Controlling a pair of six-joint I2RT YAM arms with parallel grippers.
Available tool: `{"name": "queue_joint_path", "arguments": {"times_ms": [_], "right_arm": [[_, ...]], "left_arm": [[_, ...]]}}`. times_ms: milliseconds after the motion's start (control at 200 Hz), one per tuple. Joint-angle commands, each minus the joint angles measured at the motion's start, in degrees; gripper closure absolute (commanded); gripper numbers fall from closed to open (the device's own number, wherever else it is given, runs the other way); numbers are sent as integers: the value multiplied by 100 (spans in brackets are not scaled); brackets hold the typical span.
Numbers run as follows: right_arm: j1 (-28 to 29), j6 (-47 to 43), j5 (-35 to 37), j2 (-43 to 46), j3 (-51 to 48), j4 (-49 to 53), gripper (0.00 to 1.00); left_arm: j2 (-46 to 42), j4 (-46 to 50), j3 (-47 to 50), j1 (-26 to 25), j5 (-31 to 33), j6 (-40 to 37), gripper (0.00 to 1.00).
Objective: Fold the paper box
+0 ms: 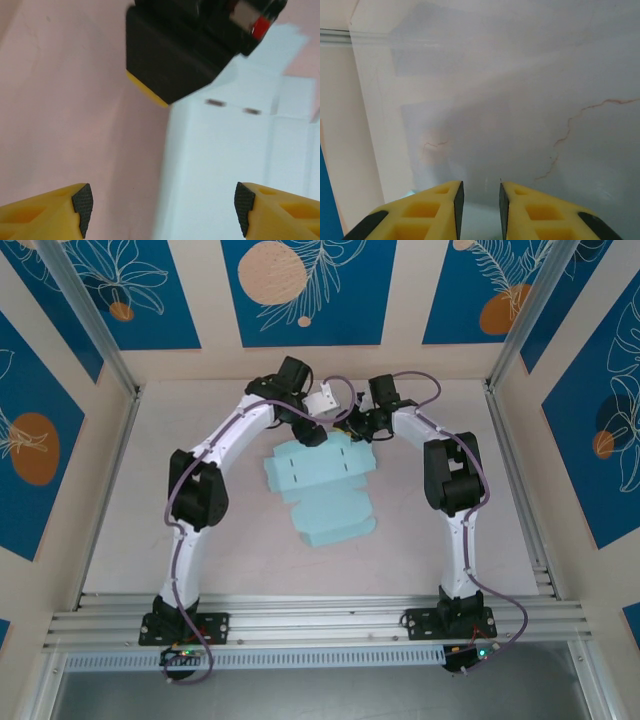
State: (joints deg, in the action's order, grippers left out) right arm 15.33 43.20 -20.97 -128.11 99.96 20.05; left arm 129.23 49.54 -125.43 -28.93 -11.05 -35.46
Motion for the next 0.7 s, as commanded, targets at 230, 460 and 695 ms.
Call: {"name": "queue_joint_path", "arguments": {"times_ms": [230, 460, 695], "right_arm": [[3, -110, -99, 251, -266, -133, 73], [-86, -214, -50, 378, -188, 4, 72], [-200, -242, -110, 440, -144, 60, 72]], "left_arm": [[281, 795, -115, 70, -146, -319, 23], [1096, 1733, -1083, 454, -906, -758, 23], [2038, 2412, -2454, 668, -1575, -893, 21]]}}
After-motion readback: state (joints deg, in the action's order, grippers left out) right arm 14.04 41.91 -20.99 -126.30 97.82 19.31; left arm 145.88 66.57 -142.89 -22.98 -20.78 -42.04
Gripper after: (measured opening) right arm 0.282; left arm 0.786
